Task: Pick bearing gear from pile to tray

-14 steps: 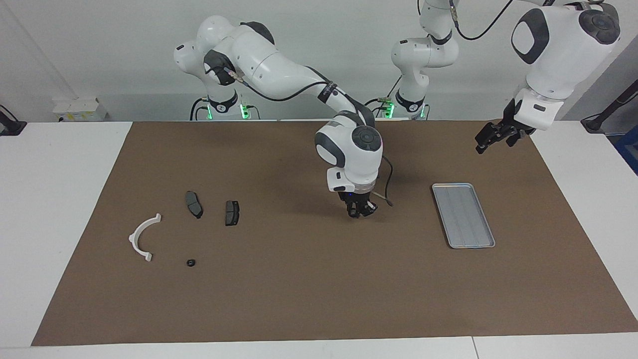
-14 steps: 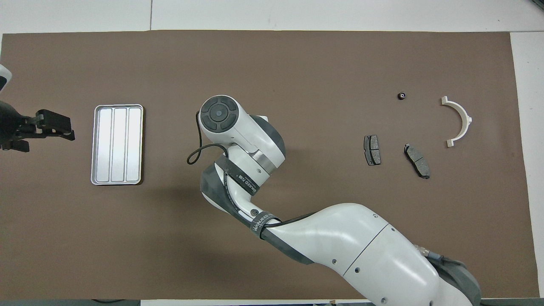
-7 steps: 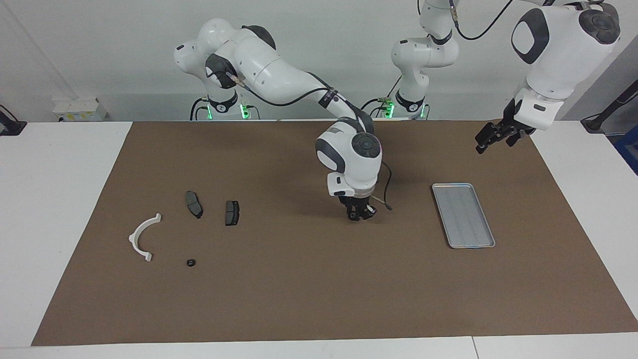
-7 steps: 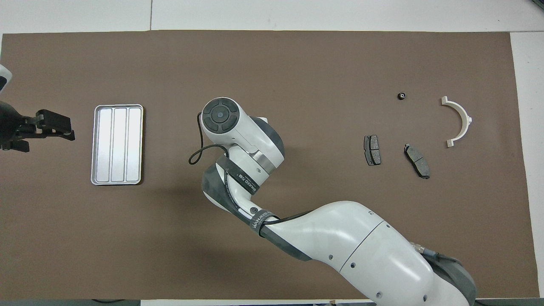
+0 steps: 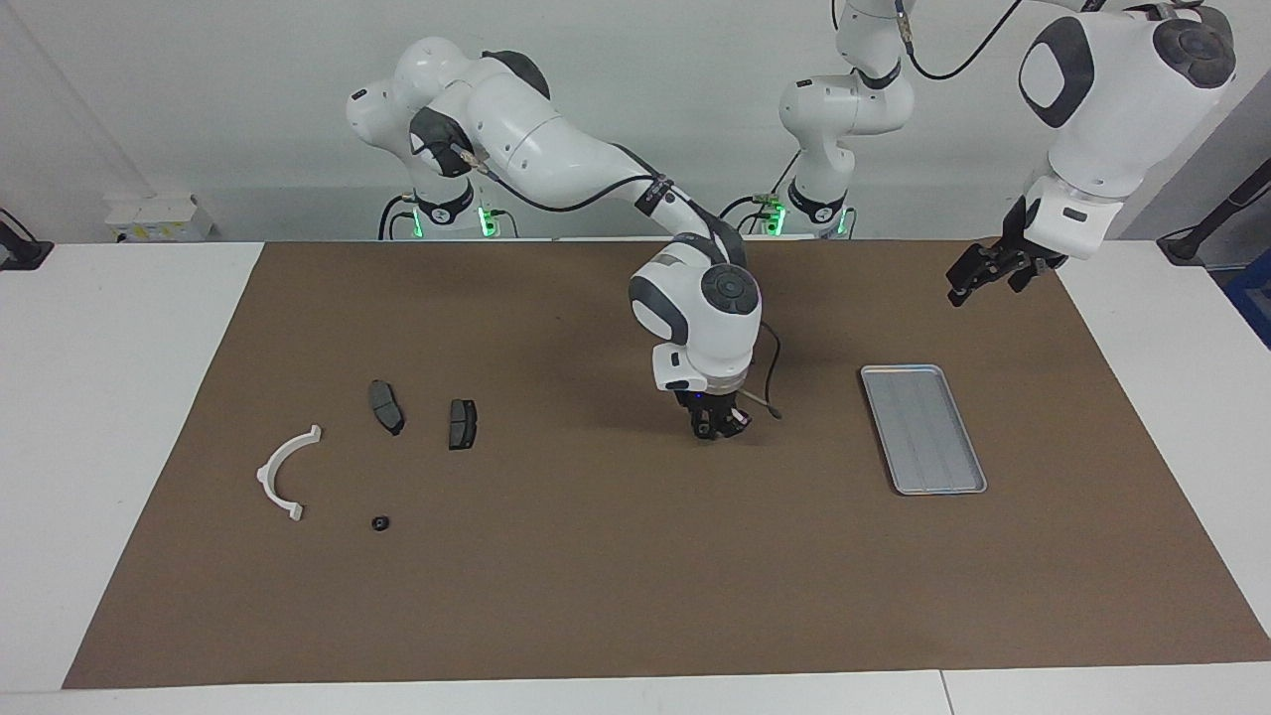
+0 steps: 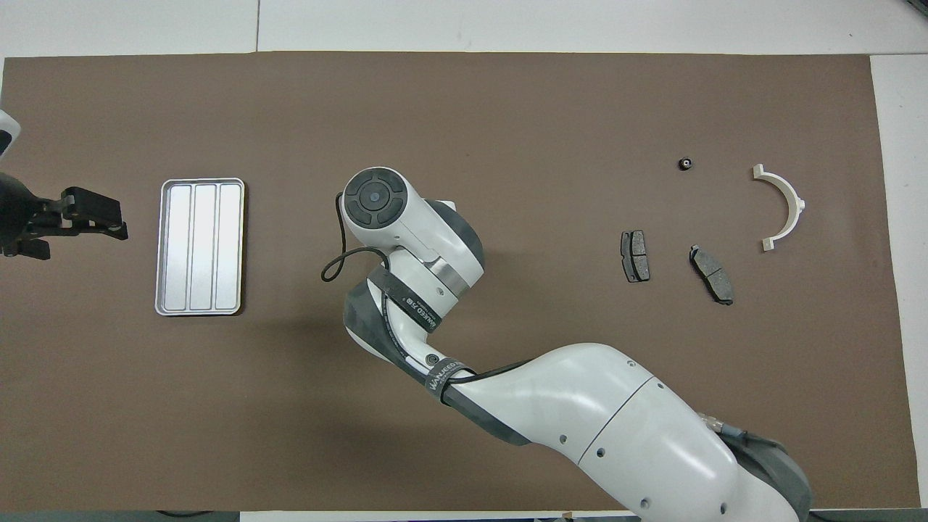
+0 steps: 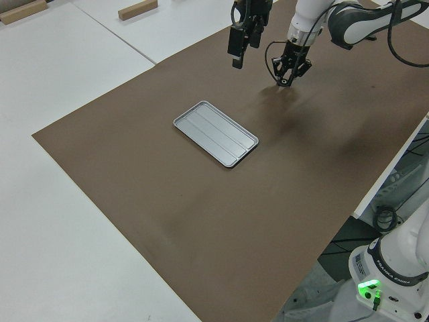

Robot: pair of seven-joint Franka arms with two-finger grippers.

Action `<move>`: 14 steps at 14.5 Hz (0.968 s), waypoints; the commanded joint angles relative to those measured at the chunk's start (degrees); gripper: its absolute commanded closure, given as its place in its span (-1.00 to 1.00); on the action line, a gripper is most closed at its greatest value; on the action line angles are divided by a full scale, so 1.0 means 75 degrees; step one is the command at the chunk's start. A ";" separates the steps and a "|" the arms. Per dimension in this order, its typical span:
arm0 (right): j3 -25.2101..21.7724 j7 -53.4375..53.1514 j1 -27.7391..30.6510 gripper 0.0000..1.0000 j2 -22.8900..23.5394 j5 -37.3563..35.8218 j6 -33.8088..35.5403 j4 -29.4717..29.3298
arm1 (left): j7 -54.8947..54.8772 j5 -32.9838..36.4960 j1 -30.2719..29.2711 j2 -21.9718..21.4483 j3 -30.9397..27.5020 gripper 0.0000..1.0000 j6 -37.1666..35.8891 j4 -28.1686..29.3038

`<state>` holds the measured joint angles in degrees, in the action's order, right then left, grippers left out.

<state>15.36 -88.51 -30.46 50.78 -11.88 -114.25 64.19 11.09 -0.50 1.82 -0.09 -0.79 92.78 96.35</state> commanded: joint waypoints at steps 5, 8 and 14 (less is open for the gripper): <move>0.0131 0.0420 0.0403 -1.00 -0.0288 0.0037 0.0371 -0.0320 | -0.0037 -0.0098 -0.0020 -0.0152 -0.0001 -1.00 0.0004 0.0102; 0.0798 0.1076 0.1210 -1.00 -0.0826 0.0049 0.1039 -0.0473 | -0.0037 -0.0098 -0.0020 -0.0152 0.0011 -1.00 0.0004 0.0102; 0.2076 0.3465 0.3390 -1.00 -0.1823 0.0212 0.2364 -0.0461 | -0.0037 -0.0098 -0.0020 -0.0152 0.0011 -1.00 0.0004 0.0102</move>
<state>28.24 -68.01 -9.50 39.28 -11.73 -98.36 59.39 11.09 -0.50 1.82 -0.09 -0.79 92.78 96.35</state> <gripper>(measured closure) 0.000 0.000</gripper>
